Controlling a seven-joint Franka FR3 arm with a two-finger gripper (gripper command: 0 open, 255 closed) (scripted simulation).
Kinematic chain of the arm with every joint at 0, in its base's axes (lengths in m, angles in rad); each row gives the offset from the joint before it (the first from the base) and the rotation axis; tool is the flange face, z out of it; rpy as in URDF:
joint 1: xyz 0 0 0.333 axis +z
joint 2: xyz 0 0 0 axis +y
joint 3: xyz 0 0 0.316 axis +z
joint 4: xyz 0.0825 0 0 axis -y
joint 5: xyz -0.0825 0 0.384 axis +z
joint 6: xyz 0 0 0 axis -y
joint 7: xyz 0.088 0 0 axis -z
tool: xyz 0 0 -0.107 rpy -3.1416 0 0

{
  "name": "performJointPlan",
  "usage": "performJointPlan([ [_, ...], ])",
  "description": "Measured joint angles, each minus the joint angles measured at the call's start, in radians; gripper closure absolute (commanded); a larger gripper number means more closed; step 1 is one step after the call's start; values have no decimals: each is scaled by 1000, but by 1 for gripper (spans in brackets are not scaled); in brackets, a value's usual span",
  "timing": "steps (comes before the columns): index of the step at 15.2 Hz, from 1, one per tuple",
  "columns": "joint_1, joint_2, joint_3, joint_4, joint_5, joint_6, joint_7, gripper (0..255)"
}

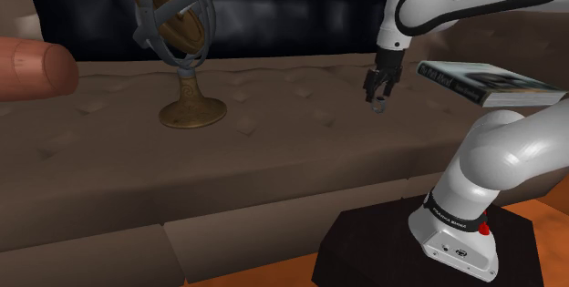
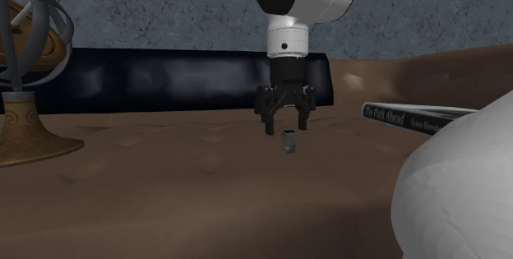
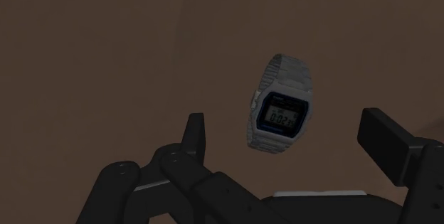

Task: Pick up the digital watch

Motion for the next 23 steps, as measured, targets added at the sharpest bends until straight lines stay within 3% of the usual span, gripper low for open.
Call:
performJointPlan([
  [1,0,4,-1,-10,0,14,1,0],
  [2,0,6,-3,-14,-2,20,0,255],
  [12,-1,6,-4,-19,-3,27,-1,255],
  [23,5,-11,14,103,12,-114,-2,255],
])
